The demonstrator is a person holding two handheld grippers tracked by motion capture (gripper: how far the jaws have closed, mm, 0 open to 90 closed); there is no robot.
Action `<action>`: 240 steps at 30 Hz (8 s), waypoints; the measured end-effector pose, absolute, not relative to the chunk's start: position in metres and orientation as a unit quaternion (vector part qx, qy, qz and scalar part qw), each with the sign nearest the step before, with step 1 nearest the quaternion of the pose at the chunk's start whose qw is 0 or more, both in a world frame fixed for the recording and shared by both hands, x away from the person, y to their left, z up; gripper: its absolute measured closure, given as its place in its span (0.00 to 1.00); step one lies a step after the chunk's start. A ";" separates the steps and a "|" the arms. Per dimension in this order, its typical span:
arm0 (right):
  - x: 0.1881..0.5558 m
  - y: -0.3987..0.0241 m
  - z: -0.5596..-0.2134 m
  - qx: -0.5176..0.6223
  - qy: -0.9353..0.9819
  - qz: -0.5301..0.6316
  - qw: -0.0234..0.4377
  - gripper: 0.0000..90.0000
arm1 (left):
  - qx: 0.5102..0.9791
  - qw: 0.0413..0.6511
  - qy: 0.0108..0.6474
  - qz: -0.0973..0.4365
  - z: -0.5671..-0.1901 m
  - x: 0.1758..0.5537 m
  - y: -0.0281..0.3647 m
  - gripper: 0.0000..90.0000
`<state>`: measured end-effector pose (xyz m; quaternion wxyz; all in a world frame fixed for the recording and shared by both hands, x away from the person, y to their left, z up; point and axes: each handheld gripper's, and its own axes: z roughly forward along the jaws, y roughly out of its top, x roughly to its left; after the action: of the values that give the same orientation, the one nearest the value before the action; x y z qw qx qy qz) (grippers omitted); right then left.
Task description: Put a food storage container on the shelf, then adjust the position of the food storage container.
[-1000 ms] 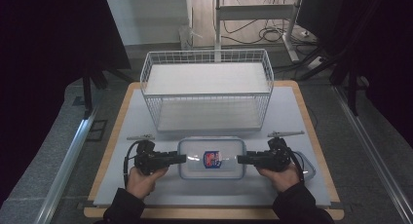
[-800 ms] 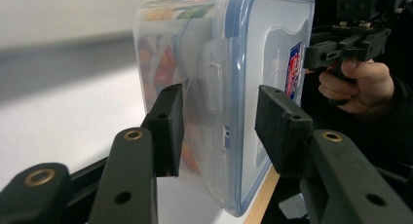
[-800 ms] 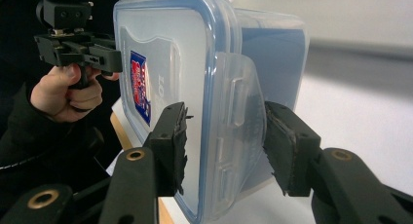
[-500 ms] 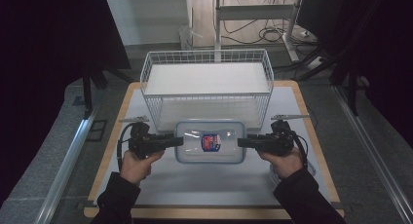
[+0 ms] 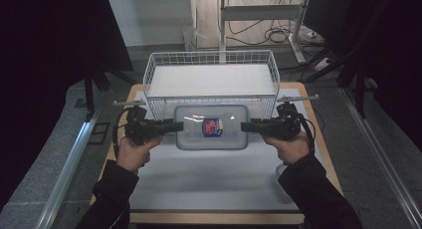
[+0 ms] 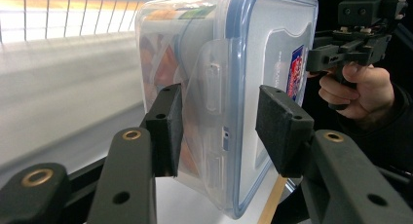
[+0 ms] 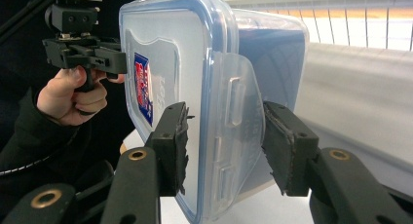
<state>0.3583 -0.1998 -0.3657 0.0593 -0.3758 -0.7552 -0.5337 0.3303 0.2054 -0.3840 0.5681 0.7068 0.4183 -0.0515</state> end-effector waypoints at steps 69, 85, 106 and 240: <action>0.483 -0.183 -0.306 -0.413 -0.710 -0.569 0.044 0.56 | 0.680 0.580 0.448 -0.022 -0.320 0.449 0.215 0.58; 0.489 -0.176 -0.307 -0.417 -0.712 -0.565 -0.004 0.49 | 0.690 0.565 0.453 0.014 -0.322 0.452 0.209 0.51; 0.459 -0.177 -0.290 -0.353 -0.768 -0.522 -0.118 0.83 | 0.735 0.542 0.389 0.126 -0.316 0.416 0.205 0.41; 0.269 -0.365 -0.459 -0.497 -0.761 -0.358 -0.214 1.00 | 0.802 0.410 0.378 0.213 -0.510 0.240 0.188 0.04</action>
<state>0.2694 -0.3648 -0.4593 -0.2145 -0.4971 -0.7605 -0.3585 0.2402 0.1881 -0.5105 0.4102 0.8020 0.3783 0.2131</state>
